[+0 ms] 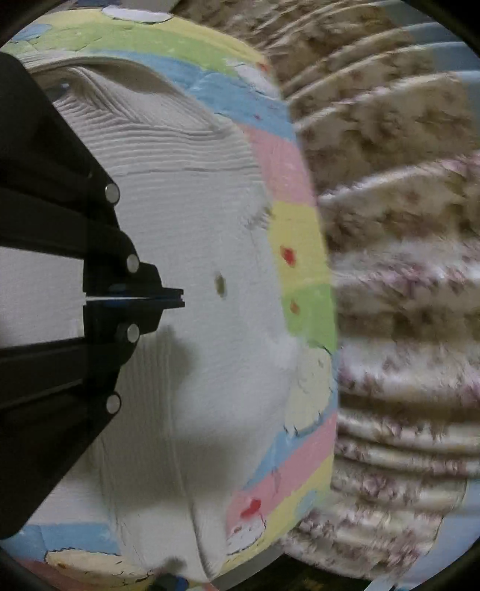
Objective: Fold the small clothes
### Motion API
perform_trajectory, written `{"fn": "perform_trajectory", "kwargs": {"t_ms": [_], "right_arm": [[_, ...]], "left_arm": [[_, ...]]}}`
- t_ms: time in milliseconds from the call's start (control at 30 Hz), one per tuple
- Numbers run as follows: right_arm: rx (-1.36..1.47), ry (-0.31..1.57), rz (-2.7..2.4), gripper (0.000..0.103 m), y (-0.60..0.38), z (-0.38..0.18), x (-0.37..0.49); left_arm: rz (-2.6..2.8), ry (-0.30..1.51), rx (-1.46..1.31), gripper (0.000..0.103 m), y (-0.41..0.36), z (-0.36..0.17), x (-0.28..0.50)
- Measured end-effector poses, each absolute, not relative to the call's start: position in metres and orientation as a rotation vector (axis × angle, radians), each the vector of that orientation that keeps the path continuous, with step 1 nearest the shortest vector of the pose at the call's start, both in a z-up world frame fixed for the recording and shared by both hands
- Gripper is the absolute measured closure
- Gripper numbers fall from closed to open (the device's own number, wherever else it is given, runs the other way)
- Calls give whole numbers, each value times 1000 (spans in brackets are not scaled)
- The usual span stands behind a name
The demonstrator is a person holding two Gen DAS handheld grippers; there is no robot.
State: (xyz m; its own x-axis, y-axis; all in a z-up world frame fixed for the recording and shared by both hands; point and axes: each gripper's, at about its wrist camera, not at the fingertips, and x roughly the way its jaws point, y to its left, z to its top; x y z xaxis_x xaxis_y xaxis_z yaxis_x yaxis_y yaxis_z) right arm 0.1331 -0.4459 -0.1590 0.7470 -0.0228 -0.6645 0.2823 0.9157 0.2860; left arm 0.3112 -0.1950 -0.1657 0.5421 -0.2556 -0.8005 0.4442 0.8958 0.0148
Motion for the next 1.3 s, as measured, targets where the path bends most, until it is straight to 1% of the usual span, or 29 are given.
{"fn": "perform_trajectory", "kwargs": {"t_ms": [100, 333, 400, 433, 467, 500, 533, 567, 733, 800, 833, 867, 900, 933, 1000, 1167, 1300], "right_arm": [[396, 707, -180, 43, -448, -158, 139], [376, 709, -155, 42, -436, -160, 142], [364, 718, -152, 42, -434, -162, 141], [359, 721, -154, 41, -434, -163, 140], [355, 723, -158, 41, -434, -165, 138], [359, 724, -158, 41, -435, -167, 136], [364, 723, -159, 41, -436, -168, 135], [374, 720, -159, 41, -438, -170, 133], [382, 714, -164, 41, -440, -174, 129], [374, 715, -161, 41, -440, -175, 128], [370, 717, -160, 41, -440, -175, 127], [367, 717, -163, 41, -440, -175, 126], [364, 717, -166, 41, -441, -174, 125], [362, 716, -169, 41, -441, -173, 125], [364, 716, -178, 41, -443, -172, 123], [377, 724, -189, 41, -447, -171, 121], [367, 730, -177, 40, -442, -166, 128]], "left_arm": [[-462, 989, 160, 103, -187, -177, 315], [-524, 1000, 92, 103, -200, -187, 301], [-525, 1018, 25, 99, -192, -188, 303], [-523, 1024, 2, 88, -190, -188, 302], [-519, 1028, -22, 63, -185, -187, 300], [-512, 1032, -44, 48, -181, -187, 299], [-516, 1034, -63, 25, -179, -187, 297], [-520, 1036, -76, 24, -176, -187, 292], [-550, 1047, -76, 25, -185, -187, 278], [-564, 1033, -47, 27, -195, -185, 274], [-563, 1030, -20, 41, -200, -185, 273], [-551, 1031, 15, 69, -205, -187, 272], [-554, 1040, 43, 80, -211, -189, 272], [-571, 1052, 42, 87, -214, -190, 272], [-572, 1046, 64, 91, -218, -190, 273], [-550, 1011, 71, 93, -212, -182, 284], [-446, 890, 89, 93, -176, -153, 293]]}}
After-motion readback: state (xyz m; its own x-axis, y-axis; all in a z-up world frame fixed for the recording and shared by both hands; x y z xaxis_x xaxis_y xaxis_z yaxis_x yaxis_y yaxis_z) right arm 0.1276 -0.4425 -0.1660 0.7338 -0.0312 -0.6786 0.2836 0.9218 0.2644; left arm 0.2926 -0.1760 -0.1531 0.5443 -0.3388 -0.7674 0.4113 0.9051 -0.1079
